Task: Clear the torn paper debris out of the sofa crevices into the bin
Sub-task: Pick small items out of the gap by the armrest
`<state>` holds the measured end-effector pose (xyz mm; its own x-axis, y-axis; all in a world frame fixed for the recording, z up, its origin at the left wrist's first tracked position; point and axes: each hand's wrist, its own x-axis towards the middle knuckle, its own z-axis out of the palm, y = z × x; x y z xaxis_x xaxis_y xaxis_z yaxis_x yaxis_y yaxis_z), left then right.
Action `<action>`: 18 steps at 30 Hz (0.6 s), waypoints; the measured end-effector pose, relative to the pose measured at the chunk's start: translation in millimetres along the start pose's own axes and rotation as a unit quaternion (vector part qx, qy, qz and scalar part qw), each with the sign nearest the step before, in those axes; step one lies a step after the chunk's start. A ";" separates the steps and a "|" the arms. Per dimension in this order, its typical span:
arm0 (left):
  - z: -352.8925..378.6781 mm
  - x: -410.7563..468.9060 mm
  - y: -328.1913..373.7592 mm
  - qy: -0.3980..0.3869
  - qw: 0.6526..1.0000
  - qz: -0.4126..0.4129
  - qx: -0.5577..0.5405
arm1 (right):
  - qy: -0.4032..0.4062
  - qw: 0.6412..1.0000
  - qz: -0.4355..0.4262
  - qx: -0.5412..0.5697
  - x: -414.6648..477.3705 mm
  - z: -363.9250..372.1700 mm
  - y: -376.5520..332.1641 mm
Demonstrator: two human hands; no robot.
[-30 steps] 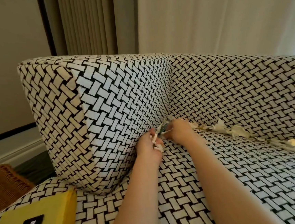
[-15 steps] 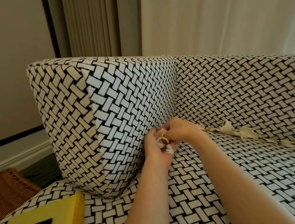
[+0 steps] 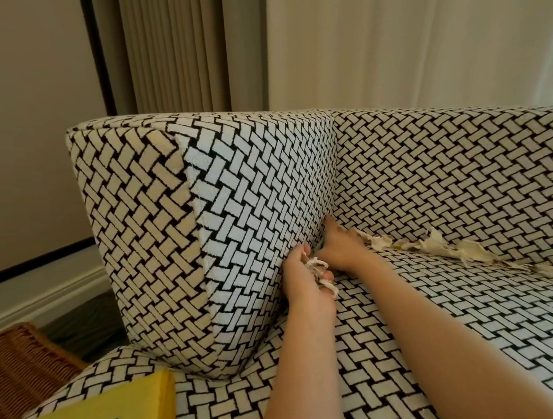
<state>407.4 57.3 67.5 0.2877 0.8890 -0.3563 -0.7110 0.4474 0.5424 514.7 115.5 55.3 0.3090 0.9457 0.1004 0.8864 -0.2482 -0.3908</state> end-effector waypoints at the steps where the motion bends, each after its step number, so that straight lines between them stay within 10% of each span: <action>1: -0.3 0.1 -0.1 -0.001 1.000 0.000 0.002 | 0.000 1.000 0.008 -0.003 3.2 -0.1 0.0; 18: -1.5 1.9 -0.6 -0.006 1.000 -0.009 0.020 | 0.011 0.998 -0.015 0.062 10.2 -2.1 -0.1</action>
<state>407.4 58.6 65.3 0.3087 0.8816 -0.3570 -0.6788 0.4671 0.5666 518.5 124.7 58.2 0.2914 0.9473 0.1330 0.8461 -0.1903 -0.4979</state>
